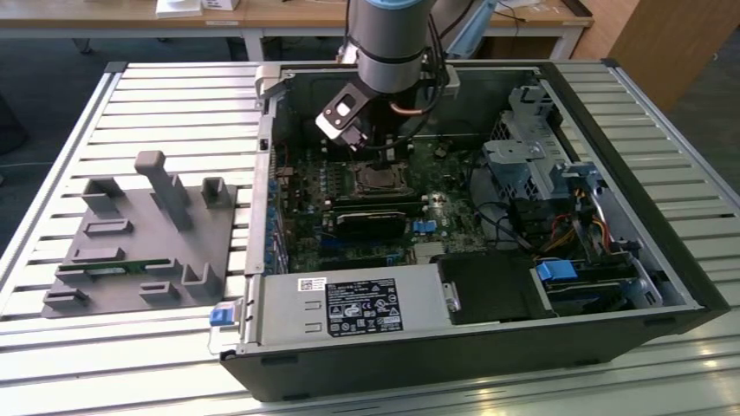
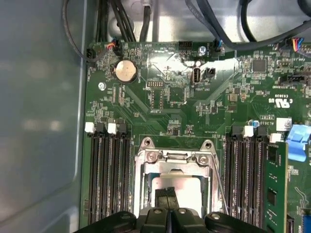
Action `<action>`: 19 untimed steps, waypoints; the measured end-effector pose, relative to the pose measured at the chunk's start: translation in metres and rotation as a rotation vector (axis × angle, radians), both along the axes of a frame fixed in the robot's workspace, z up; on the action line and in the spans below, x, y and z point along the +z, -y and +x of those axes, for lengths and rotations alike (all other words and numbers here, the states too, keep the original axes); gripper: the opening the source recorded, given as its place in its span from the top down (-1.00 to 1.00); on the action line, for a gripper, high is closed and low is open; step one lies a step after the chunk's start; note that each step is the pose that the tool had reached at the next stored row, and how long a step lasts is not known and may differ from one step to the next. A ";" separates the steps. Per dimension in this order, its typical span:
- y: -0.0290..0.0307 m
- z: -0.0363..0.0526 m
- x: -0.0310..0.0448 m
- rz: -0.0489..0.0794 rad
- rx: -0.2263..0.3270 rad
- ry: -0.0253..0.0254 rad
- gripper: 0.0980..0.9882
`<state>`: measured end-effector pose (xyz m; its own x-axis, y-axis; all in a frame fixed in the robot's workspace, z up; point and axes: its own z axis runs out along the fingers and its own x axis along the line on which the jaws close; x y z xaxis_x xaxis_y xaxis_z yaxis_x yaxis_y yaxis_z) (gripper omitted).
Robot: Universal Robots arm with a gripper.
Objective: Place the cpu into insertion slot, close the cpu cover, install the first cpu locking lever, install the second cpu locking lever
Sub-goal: 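Install the first cpu locking lever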
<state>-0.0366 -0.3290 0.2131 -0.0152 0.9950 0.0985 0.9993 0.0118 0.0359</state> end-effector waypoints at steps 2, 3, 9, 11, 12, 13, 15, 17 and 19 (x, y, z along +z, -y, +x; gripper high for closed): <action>0.0000 0.0001 0.0039 0.000 0.000 0.0000 0.98; 0.0000 0.0001 0.0057 0.000 0.000 0.0000 0.98; 0.0000 0.0001 0.0139 0.000 0.000 0.0000 0.98; 0.0000 0.0001 0.0155 0.000 0.000 0.0001 0.98; 0.0000 0.0001 0.0161 0.000 0.000 0.0000 0.98; 0.0000 0.0001 0.0167 0.000 0.000 0.0000 0.98; 0.0000 0.0001 0.0179 0.000 0.000 0.0000 0.98; 0.0000 0.0001 0.0193 0.000 0.000 0.0000 0.98; 0.0000 0.0001 0.0205 0.000 0.000 -0.0001 0.98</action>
<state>-0.0365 -0.3290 0.2336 -0.0153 0.9950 0.0984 0.9993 0.0118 0.0358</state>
